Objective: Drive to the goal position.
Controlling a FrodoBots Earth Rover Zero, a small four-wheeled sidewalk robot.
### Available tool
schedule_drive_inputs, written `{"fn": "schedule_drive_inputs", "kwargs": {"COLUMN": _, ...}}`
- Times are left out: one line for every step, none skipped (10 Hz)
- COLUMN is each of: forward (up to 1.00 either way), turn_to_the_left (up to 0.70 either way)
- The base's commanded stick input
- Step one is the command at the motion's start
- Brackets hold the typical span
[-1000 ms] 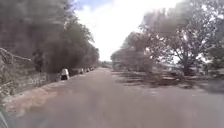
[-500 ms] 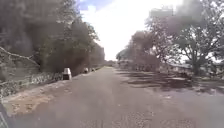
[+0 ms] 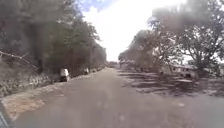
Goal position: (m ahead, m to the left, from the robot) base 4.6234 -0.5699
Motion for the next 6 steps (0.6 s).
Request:
{"fn": "schedule_drive_inputs", "kwargs": {"forward": 0.7, "turn_to_the_left": 0.0}}
{"fn": "schedule_drive_inputs", "kwargs": {"forward": 0.7, "turn_to_the_left": 0.0}}
{"fn": "schedule_drive_inputs", "kwargs": {"forward": 0.7, "turn_to_the_left": 0.0}}
{"fn": "schedule_drive_inputs", "kwargs": {"forward": 0.7, "turn_to_the_left": 0.0}}
{"fn": "schedule_drive_inputs", "kwargs": {"forward": 0.7, "turn_to_the_left": 0.0}}
{"fn": "schedule_drive_inputs", "kwargs": {"forward": 0.7, "turn_to_the_left": 0.0}}
